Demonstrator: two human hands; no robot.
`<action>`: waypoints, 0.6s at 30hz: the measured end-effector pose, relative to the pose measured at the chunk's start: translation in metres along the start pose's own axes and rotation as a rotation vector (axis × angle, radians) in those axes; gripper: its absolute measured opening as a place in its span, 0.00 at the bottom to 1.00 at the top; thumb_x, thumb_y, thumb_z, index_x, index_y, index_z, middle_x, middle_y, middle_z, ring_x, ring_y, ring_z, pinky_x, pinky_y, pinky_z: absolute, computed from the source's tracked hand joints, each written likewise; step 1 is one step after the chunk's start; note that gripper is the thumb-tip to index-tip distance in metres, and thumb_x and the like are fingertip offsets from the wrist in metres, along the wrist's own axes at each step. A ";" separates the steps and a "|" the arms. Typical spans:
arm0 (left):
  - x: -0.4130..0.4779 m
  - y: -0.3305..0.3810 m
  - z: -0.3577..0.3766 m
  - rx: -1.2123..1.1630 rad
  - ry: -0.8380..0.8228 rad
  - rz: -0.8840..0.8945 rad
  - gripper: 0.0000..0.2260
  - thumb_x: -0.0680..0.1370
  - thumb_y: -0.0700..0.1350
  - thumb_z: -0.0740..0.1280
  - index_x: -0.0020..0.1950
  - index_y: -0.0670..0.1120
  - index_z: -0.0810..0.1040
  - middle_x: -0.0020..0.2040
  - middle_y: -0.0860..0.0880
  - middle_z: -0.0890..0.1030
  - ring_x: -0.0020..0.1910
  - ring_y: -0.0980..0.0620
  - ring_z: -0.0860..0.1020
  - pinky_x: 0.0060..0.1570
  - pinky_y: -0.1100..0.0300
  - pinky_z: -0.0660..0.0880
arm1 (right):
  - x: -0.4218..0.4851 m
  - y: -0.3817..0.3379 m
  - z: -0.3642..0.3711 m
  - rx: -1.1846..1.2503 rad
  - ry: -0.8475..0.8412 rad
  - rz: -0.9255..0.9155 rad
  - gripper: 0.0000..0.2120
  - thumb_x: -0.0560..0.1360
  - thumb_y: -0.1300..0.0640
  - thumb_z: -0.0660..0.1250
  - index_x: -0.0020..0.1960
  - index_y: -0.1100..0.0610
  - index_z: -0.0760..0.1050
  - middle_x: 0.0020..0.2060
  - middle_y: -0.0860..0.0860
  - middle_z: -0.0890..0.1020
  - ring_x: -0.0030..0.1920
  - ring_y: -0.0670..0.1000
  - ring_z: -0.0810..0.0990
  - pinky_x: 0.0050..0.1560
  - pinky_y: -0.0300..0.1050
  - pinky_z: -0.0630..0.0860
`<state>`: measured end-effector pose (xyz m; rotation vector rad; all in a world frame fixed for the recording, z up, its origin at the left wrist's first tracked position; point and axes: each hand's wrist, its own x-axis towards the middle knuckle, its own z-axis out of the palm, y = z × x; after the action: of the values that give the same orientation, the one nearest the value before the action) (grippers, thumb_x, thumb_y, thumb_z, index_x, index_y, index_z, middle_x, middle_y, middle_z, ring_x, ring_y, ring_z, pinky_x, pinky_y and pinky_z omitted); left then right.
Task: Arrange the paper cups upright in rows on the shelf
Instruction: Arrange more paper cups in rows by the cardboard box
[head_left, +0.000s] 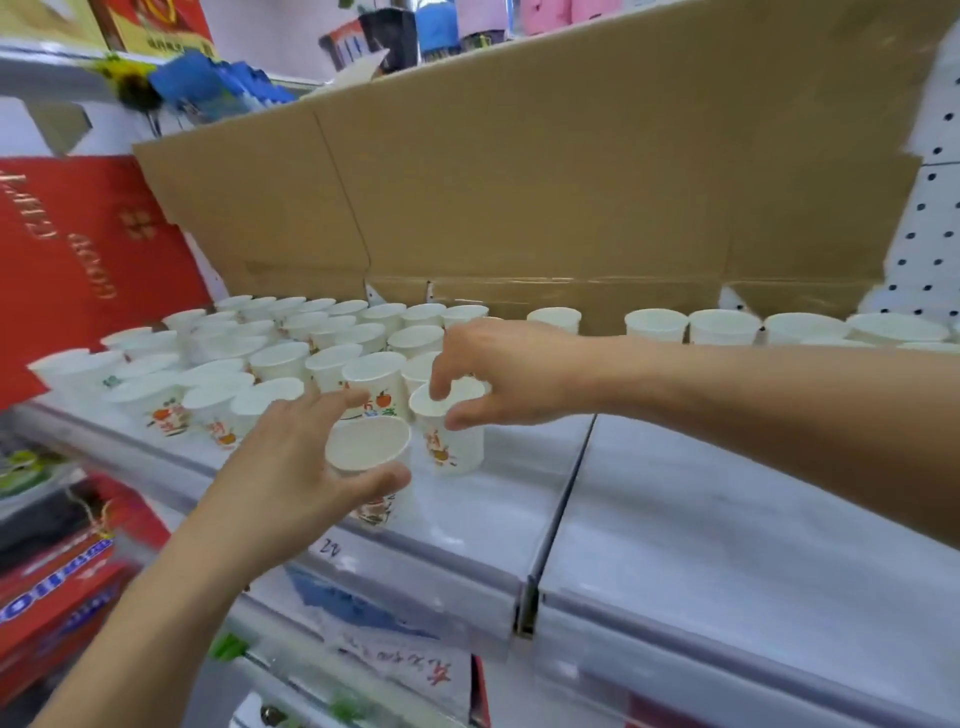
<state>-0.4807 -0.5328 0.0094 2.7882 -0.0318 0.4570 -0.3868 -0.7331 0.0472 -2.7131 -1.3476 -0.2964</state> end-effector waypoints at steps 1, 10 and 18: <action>0.002 -0.003 -0.001 0.040 -0.031 -0.002 0.38 0.67 0.67 0.70 0.73 0.58 0.64 0.71 0.55 0.70 0.70 0.52 0.64 0.66 0.52 0.63 | 0.005 -0.003 0.003 -0.018 0.009 -0.001 0.13 0.75 0.46 0.68 0.57 0.48 0.78 0.47 0.44 0.72 0.51 0.47 0.71 0.46 0.46 0.72; 0.031 0.006 0.001 0.148 -0.075 0.064 0.34 0.65 0.69 0.70 0.68 0.59 0.70 0.61 0.58 0.77 0.61 0.53 0.69 0.59 0.51 0.65 | -0.009 0.007 -0.007 -0.044 -0.024 0.093 0.04 0.73 0.57 0.66 0.41 0.50 0.78 0.39 0.46 0.79 0.42 0.50 0.76 0.42 0.51 0.78; 0.037 0.099 0.026 -0.260 -0.135 0.289 0.40 0.56 0.72 0.65 0.65 0.57 0.75 0.56 0.57 0.76 0.50 0.57 0.74 0.43 0.60 0.71 | -0.147 0.044 -0.101 0.128 0.083 0.342 0.03 0.74 0.57 0.71 0.42 0.51 0.82 0.31 0.43 0.80 0.31 0.41 0.76 0.33 0.33 0.72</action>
<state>-0.4444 -0.6336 0.0281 2.5588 -0.4937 0.3039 -0.4514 -0.8918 0.1136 -2.7247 -0.8297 -0.2762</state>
